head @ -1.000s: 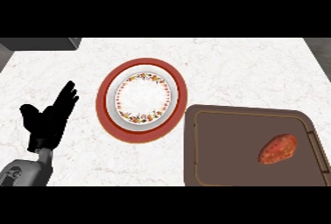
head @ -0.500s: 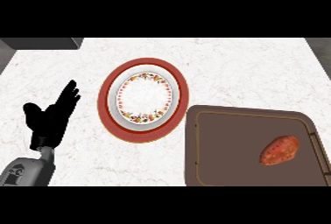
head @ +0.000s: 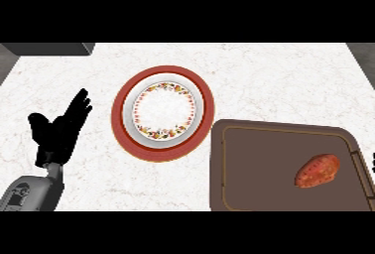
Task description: Pick the sweet potato from the tray and place it in the plate
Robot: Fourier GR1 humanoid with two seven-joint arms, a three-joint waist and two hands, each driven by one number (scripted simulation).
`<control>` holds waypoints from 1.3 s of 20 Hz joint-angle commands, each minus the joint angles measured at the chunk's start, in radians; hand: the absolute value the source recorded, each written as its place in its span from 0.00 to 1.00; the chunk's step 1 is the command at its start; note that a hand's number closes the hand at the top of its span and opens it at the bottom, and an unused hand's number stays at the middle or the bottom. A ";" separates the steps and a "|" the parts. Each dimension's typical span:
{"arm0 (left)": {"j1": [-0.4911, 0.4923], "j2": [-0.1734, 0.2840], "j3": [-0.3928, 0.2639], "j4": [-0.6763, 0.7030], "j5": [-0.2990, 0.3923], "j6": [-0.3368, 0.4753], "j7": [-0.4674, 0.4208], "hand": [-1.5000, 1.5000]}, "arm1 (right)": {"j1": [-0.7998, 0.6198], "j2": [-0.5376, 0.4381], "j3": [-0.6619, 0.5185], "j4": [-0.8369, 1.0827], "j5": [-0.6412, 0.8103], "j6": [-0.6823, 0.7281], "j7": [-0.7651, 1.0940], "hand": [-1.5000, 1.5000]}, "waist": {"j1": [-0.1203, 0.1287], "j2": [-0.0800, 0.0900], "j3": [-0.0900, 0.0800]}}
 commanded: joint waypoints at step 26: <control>0.005 -0.121 0.104 0.006 -0.137 -0.067 0.003 0.50 | -0.295 0.106 0.072 0.179 0.320 0.192 0.207 1.00 | 0.000 0.000 0.001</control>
